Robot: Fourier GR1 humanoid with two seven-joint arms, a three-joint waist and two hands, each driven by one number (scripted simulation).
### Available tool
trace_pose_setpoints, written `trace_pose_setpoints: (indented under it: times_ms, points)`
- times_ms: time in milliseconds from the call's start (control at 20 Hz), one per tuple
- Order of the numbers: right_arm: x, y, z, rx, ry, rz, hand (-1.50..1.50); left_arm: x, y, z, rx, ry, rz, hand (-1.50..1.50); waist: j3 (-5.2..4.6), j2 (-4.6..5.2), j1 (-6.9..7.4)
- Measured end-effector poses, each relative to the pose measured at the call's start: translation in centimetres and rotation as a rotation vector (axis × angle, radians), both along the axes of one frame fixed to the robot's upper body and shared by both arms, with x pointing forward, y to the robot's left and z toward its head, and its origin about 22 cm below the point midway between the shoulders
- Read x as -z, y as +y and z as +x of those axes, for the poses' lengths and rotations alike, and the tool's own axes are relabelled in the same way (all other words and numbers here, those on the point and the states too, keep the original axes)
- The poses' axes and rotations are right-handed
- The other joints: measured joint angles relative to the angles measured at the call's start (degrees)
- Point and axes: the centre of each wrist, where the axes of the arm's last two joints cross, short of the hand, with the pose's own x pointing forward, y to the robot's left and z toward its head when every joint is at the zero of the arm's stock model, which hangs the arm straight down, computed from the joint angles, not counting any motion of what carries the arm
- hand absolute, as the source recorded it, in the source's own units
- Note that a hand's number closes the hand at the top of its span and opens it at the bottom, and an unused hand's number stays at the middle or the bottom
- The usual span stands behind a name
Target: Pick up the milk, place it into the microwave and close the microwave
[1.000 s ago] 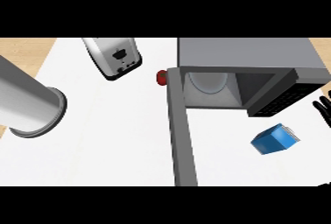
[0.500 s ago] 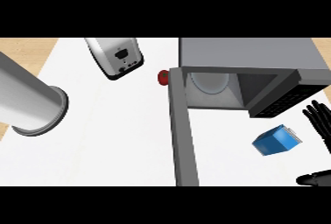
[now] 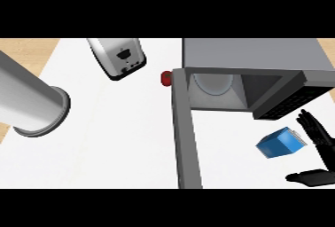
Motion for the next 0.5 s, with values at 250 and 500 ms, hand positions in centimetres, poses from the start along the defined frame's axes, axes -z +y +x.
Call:
trace_pose_setpoints:
  times_ms: [250, 500]
  points:
    - [2.3, 0.4, 0.5, -0.003, 0.014, -0.043, -1.50, -0.2, 0.4, 0.1, 0.008, 0.002, 0.003, -1.50, 0.07, 0.16, 0.29]
    - [4.0, 0.7, 0.8, -0.001, 0.010, -0.041, -1.50, -0.1, 0.6, -0.3, 0.015, -0.005, -0.006, -1.50, -0.06, 0.03, 0.54]
